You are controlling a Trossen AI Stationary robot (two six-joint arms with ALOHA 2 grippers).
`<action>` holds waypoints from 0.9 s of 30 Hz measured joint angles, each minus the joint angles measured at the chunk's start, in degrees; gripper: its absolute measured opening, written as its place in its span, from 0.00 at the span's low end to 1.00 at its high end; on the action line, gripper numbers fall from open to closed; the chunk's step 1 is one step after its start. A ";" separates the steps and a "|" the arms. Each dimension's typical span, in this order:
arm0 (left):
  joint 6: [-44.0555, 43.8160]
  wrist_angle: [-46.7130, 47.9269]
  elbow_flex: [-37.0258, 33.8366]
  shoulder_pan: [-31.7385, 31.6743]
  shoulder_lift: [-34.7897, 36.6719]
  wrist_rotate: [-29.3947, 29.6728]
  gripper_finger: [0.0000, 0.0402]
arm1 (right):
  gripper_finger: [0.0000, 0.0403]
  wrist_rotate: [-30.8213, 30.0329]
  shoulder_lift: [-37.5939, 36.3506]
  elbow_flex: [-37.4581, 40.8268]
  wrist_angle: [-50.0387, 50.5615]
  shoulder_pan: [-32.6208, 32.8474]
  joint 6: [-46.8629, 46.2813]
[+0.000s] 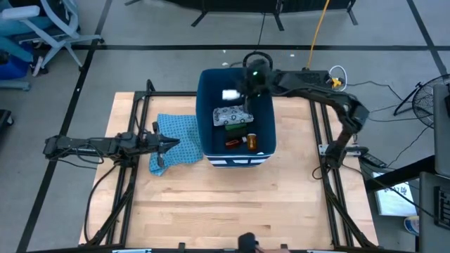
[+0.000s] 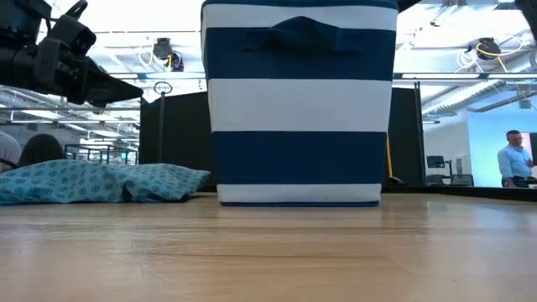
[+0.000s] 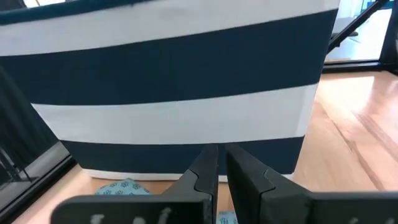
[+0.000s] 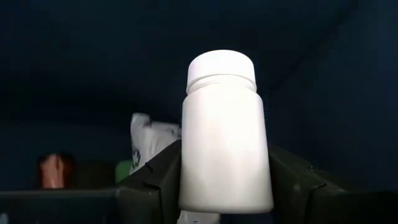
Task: Pick & place medical supplies in basket/bin
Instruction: Put the white medicine bottle into the blue bin
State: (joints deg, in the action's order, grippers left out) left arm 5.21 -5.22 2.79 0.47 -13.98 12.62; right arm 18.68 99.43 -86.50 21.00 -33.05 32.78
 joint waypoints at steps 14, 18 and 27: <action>-0.79 0.93 0.00 0.00 0.01 0.07 0.09 | 0.41 -6.66 12.13 -0.38 10.53 1.02 1.84; -0.79 0.97 0.00 0.00 0.02 0.63 0.09 | 0.41 -6.60 13.50 -0.28 13.04 1.00 2.24; -0.87 1.04 0.00 0.00 0.02 0.98 0.09 | 0.41 -16.08 11.90 -0.20 14.83 4.09 7.69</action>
State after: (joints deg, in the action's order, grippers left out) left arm 4.34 -4.19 2.79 0.47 -13.96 13.61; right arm 2.60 111.34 -86.70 35.83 -28.96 40.47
